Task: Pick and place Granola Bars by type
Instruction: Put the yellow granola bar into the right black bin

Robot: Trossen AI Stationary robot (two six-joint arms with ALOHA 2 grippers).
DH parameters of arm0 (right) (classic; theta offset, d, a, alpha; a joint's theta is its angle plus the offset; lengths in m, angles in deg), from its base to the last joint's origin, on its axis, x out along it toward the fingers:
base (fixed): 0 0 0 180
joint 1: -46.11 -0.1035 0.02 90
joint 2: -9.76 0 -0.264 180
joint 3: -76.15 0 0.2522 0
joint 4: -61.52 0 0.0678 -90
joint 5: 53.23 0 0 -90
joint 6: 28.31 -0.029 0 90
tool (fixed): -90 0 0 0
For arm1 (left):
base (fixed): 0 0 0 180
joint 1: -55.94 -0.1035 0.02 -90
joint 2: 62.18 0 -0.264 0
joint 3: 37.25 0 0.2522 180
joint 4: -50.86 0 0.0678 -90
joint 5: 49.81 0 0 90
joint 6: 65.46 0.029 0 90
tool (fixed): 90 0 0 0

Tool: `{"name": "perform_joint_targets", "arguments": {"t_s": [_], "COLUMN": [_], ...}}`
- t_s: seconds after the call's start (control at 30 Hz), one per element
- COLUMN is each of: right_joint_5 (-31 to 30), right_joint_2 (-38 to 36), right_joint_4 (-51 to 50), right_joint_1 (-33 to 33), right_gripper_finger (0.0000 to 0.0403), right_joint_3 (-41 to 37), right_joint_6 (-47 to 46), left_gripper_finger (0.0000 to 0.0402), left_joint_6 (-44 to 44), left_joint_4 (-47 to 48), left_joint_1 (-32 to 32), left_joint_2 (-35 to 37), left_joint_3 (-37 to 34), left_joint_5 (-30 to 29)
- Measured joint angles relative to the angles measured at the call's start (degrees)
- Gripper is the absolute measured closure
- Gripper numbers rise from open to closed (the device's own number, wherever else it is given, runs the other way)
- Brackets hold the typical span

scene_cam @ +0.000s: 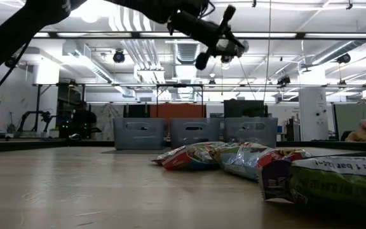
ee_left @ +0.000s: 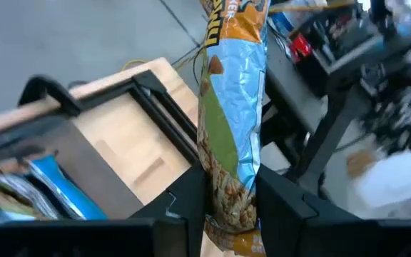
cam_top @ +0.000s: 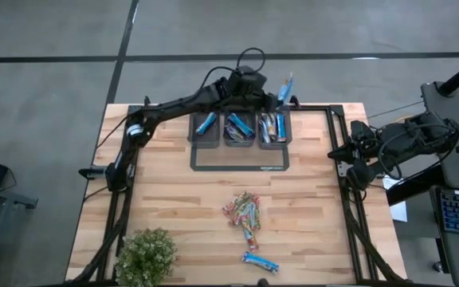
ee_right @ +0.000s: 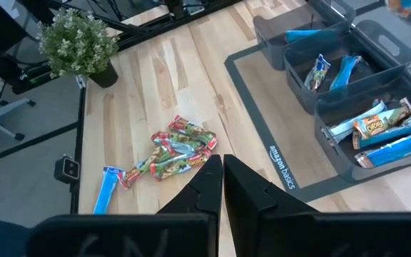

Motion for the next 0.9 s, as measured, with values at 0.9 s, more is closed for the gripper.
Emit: {"name": "perform_joint_targets", "arguments": {"t_s": [0.9], "right_joint_5": [0.0], "right_joint_2": [0.0], "right_joint_4": [-0.2], "right_joint_1": [0.0], "right_gripper_finger": [0.0394], "right_joint_3": [0.0], "right_joint_6": [0.6], "left_gripper_finger": [0.0314], "left_joint_6": [-29.2], "left_joint_4": [-20.8], "left_joint_1": [-1.1], "left_joint_2": [0.0], "left_joint_3": [-24.6], "left_joint_5": [-5.1]}}
